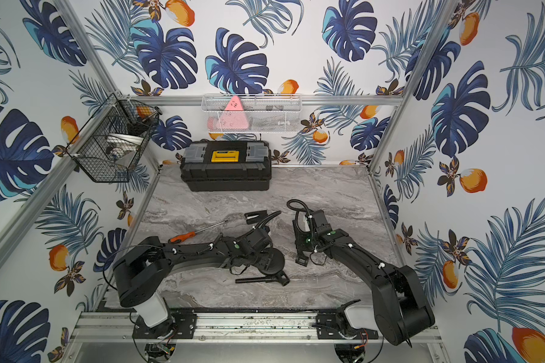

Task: Assemble a microphone stand
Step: Move the microphone stand base to the center of the board.

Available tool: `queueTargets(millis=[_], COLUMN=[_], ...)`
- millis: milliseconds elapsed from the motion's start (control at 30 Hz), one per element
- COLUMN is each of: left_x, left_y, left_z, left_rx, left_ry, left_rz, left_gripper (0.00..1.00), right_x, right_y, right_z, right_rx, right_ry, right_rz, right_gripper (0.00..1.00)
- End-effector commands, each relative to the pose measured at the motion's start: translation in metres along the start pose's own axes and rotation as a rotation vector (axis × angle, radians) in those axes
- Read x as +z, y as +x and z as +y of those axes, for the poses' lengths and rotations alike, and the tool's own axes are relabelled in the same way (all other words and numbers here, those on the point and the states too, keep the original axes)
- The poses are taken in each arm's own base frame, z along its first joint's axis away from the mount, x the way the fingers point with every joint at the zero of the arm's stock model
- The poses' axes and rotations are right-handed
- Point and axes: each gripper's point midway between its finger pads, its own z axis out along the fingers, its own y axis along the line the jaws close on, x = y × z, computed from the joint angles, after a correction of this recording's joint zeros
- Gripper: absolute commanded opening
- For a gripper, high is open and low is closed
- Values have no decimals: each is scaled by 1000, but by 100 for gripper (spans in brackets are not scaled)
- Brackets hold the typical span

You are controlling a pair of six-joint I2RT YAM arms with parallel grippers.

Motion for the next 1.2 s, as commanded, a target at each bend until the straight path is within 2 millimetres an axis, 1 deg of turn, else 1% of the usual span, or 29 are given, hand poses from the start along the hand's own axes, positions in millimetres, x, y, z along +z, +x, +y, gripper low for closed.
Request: queueTargets(millis=[0, 133, 400, 500, 567, 633, 767, 833, 967, 1033, 1067, 1167], left_x=[0, 1, 12, 16, 21, 25, 41, 47, 62, 70, 70, 61], left_y=[-5, -3, 9, 8, 4, -4, -24, -38, -74, -86, -92, -103], left_z=[1, 8, 16, 13, 18, 22, 40, 51, 64, 63, 61, 49], left_rx=[3, 9, 24, 32, 36, 29, -79, -106, -138, -142, -139, -132], left_ry=[-11, -50, -88, -72, -113, -136, -95, -98, -88, -63, -62, -9], left_rz=[-11, 8, 46, 38, 34, 21, 4, -5, -34, -24, -31, -66], left_gripper=[70, 64, 67, 67, 66, 66, 65, 64, 64, 64, 64, 65], right_x=[-3, -6, -8, -10, -10, -10, -11, -13, -14, -13, -12, -16], right_y=[-4, -5, -8, -8, -7, -8, -9, -11, -15, -17, -19, -27], right_z=[2, 0, 1, 1, 1, 1, 1, 0, -3, -5, -5, -7], right_rx=[8, 15, 24, 28, 29, 32, 30, 29, 41, 46, 48, 43], right_ry=[-17, -24, -41, -45, -43, -46, -40, -29, -23, -24, -22, -19], right_rz=[-19, -26, -27, -30, -29, -30, -30, -35, -44, -42, -39, -55], right_gripper=[16, 16, 16, 16, 16, 16, 16, 16, 16, 16, 16, 16])
